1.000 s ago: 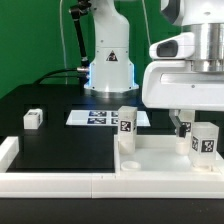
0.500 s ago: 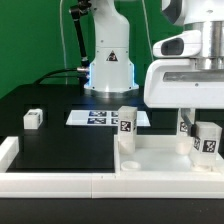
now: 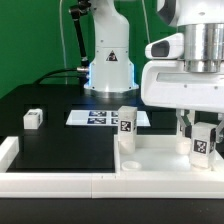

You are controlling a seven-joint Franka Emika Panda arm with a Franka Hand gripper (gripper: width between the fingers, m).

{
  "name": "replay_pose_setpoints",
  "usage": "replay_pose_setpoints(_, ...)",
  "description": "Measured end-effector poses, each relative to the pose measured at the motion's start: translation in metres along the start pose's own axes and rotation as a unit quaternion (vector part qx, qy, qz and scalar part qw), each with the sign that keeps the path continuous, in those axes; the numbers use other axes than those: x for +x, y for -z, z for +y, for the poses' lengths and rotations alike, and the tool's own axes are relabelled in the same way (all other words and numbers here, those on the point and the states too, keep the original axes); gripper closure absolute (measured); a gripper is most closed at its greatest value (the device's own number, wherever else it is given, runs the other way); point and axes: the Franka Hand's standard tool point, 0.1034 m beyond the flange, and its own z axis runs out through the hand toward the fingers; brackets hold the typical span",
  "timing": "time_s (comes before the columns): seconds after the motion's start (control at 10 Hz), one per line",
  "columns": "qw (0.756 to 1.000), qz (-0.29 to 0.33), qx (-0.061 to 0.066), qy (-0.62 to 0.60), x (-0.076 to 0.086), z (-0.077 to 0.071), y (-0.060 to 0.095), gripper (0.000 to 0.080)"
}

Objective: Assemble square table

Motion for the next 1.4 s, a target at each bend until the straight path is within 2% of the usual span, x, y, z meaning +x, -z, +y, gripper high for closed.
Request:
replay_pose_setpoints(0.1,0.995,-0.02,-0.001,-0.099,-0.001,0.002,0.0,0.0505)
replay_pose_setpoints(0.2,0.983,-0.039,-0.022,-0.176,-0.002,-0.001,0.0,0.0505)
replay_pose_setpoints(0.4,0.968,-0.039,-0.024,-0.246,0.001,0.0,-0.001,0.0505)
replay_pose_setpoints(0.5,0.971,-0.039,-0.024,-0.236,0.0,0.0,-0.001,0.0422)
replay_pose_setpoints(0.6,0.979,-0.037,-0.022,-0.197,-0.001,-0.001,-0.002,0.0422)
replay_pose_setpoints(0.7,0.993,-0.033,-0.015,-0.108,-0.006,-0.005,-0.002,0.0286)
replay_pose_setpoints(0.8,0.999,-0.031,-0.008,-0.022,-0.009,-0.008,-0.003,0.0191)
replay_pose_setpoints(1.1,0.998,-0.03,-0.007,0.054,-0.005,-0.006,-0.003,0.0152)
replay_pose_setpoints(1.2,0.99,-0.025,-0.008,0.135,-0.004,-0.007,-0.002,0.0152)
replay_pose_setpoints(1.3,0.966,-0.012,-0.011,0.257,-0.003,-0.009,-0.001,0.0151)
replay_pose_setpoints(1.4,0.943,-0.002,-0.006,0.334,-0.003,-0.011,-0.001,0.0151)
